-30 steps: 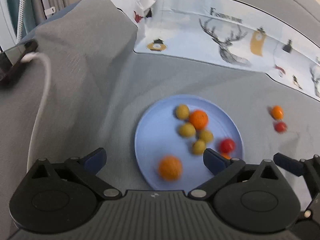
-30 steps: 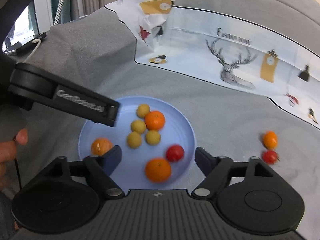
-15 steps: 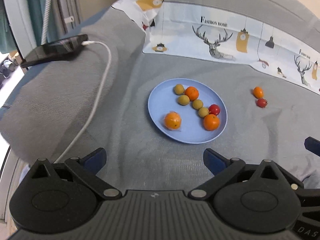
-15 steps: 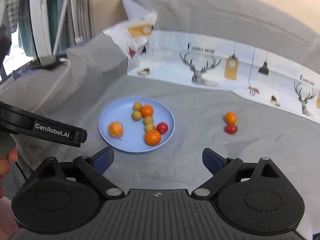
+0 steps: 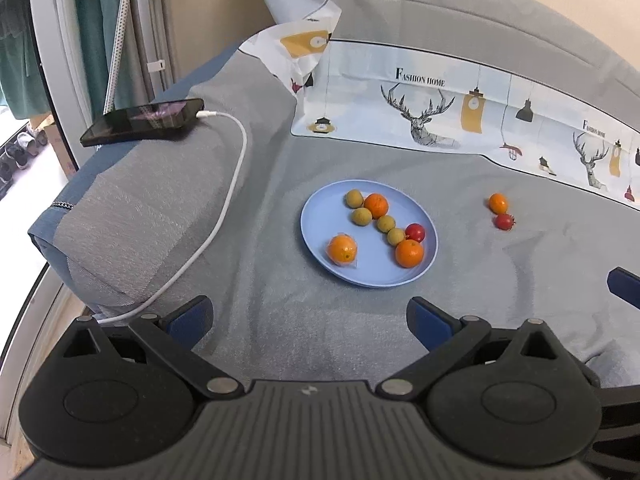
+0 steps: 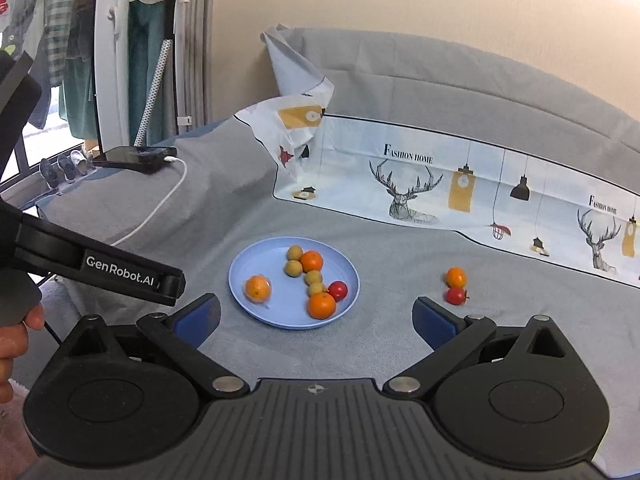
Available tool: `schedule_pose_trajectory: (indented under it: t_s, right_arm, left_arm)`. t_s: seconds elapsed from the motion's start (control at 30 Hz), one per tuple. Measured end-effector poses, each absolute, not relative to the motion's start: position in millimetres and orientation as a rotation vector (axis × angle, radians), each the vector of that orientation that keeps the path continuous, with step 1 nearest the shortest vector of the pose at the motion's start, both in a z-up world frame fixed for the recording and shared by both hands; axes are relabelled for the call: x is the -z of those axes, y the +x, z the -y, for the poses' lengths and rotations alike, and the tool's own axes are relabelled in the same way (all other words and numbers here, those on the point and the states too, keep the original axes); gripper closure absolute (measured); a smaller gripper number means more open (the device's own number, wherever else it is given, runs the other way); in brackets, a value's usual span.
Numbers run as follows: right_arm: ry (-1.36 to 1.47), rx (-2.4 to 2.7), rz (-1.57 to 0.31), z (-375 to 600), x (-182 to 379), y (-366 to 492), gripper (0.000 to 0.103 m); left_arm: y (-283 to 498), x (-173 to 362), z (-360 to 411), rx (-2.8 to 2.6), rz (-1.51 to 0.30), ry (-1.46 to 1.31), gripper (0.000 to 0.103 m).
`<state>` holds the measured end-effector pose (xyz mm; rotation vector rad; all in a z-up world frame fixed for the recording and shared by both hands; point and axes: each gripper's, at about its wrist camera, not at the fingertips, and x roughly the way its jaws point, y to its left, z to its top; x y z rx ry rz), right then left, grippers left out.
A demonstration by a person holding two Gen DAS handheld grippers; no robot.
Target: Organize fruits
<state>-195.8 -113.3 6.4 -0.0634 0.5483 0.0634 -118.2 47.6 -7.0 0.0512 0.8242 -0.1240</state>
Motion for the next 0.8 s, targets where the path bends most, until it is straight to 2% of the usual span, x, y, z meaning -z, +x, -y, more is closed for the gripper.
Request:
schedule_pose_trajectory:
  t_s: [0.8]
  right_arm:
    - [-0.063, -0.064, -0.558, 111.0, -6.8, -193.5, 0.001]
  left_arm:
    - [-118.3, 6.1, -50.9, 0.131, -0.816, 0.057, 0.000]
